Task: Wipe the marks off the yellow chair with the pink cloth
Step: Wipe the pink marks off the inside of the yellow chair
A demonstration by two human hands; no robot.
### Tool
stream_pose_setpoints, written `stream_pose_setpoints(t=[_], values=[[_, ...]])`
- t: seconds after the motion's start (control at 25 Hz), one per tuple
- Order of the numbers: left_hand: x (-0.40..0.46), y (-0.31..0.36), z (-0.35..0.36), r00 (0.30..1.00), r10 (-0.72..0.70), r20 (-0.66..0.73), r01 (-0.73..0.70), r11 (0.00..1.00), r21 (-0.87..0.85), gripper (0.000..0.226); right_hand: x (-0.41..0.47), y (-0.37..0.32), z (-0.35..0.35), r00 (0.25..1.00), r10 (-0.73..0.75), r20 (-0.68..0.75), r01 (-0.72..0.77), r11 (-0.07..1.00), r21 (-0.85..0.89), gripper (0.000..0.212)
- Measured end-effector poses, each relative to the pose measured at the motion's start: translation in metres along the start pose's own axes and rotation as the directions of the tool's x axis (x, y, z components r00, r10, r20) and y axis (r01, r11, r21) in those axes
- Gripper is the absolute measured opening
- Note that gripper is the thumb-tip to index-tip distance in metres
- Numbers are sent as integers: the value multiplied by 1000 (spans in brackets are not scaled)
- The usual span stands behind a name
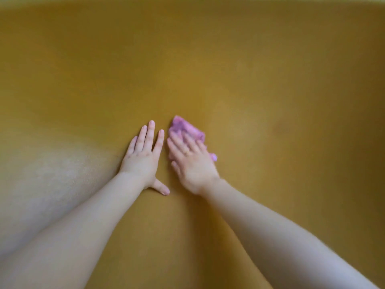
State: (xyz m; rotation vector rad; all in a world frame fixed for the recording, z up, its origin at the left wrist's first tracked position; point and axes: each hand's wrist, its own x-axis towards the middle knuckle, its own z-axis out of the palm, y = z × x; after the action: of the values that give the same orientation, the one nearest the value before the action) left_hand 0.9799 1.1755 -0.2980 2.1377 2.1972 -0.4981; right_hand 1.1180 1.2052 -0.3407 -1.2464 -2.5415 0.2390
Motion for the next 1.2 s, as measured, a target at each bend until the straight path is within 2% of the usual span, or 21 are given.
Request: stream_pose_setpoints(t=[0.12, 0.16, 0.24, 0.36, 0.4, 0.48, 0.6, 0.68, 0.76, 0.84, 0.88, 0.96, 1.04, 1.08, 1.12, 1.2], values=[[-10, 3, -3, 999, -36, -29, 36, 999, 0, 131, -43, -38, 14, 977, -66, 201, 55, 997, 63, 62], [-17, 5, -2, 998, -57, -16, 57, 998, -15, 127, -48, -34, 7, 969, -69, 236, 60, 997, 45, 57], [-33, 8, 2, 995, -97, 28, 99, 993, -59, 122, -48, 0, -18, 976, 2, 217, 15, 997, -74, 49], [-69, 5, 18, 994, 49, 100, -45, 998, -41, 114, -73, 72, -64, 944, 283, 168, -246, 946, -212, 47], [-82, 3, 23, 985, 118, 128, -113, 992, -48, 116, -91, 82, -71, 928, 342, 151, -307, 928, -212, 46], [-105, 2, 32, 955, 229, 187, -215, 972, -93, 126, -127, 69, -61, 919, 378, 116, -366, 924, -107, 51], [-123, 10, 43, 928, 289, 235, -258, 954, -154, 131, -160, -6, -27, 941, 294, 167, -315, 941, 124, 56], [-131, 15, 49, 925, 302, 229, -260, 946, -195, 128, -181, -57, -13, 957, 202, 206, -246, 945, 215, 58], [-136, 18, 51, 928, 306, 213, -263, 942, -207, 124, -197, -72, -15, 969, 128, 213, -174, 961, 216, 49], [-139, 18, 52, 927, 301, 222, -255, 943, -213, 121, -200, -45, -25, 973, 97, 211, -131, 979, 155, 34], [-138, 18, 53, 928, 302, 217, -255, 941, -222, 121, -199, -25, -30, 978, 128, 164, -146, 984, 102, 28], [-134, 15, 53, 925, 316, 212, -262, 932, -250, 123, -193, 19, -45, 944, 330, -16, -330, 944, -3, 21], [-134, 14, 56, 923, 320, 215, -266, 932, -245, 124, -192, 37, -49, 814, 568, -121, -573, 819, -15, 14], [-134, 13, 58, 923, 323, 211, -271, 932, -240, 124, -189, 31, -43, 773, 624, -114, -626, 780, 20, 13], [-135, 13, 59, 922, 326, 207, -275, 930, -242, 123, -187, 15, -36, 764, 641, -81, -637, 768, 63, 12], [-134, 13, 59, 923, 329, 202, -278, 929, -243, 122, -186, -31, -22, 817, 577, -25, -566, 809, 157, 15]])
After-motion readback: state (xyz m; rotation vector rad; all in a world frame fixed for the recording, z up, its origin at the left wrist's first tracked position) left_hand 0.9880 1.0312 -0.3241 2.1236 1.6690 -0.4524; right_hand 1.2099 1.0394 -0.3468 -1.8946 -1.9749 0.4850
